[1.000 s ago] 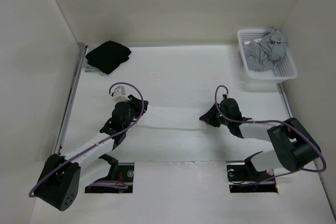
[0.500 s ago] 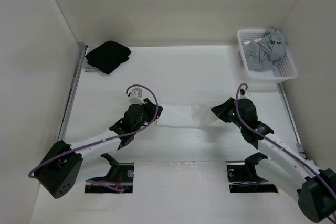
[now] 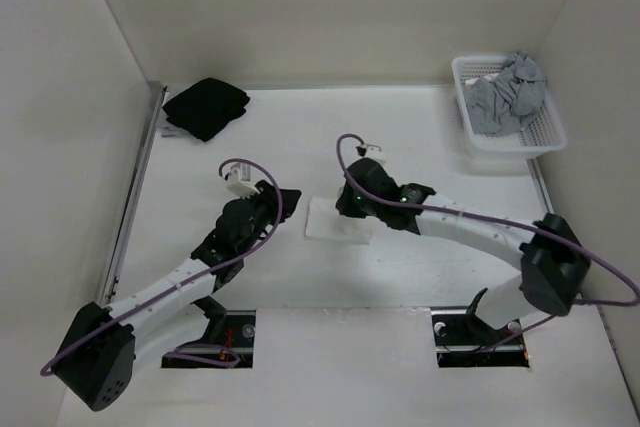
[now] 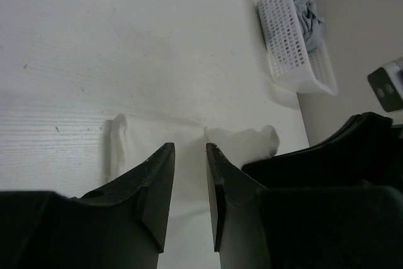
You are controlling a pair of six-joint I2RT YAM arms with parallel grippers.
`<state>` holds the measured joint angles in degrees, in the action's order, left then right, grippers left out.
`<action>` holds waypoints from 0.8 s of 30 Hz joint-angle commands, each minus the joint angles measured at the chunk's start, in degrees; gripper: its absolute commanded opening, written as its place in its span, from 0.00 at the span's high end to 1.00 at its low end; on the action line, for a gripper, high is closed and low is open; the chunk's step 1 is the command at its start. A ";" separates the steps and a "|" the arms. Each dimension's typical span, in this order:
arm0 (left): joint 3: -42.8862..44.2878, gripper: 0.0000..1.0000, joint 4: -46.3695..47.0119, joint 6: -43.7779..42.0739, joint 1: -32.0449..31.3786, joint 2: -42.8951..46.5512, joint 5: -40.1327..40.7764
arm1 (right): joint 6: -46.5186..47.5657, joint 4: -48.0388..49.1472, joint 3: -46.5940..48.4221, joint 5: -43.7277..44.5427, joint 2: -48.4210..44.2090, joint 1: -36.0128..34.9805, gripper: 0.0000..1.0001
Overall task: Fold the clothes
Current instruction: Fold the tank top
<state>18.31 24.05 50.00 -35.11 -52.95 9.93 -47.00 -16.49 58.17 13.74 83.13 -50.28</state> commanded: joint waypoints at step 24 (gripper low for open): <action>-0.37 0.85 2.48 0.54 0.46 -3.30 -4.67 | -0.81 16.75 2.73 -7.22 12.92 -2.94 0.96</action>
<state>15.51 21.58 51.33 -31.83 -54.98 4.08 -49.01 -6.15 61.49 11.11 93.12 -55.51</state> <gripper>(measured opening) 0.160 0.043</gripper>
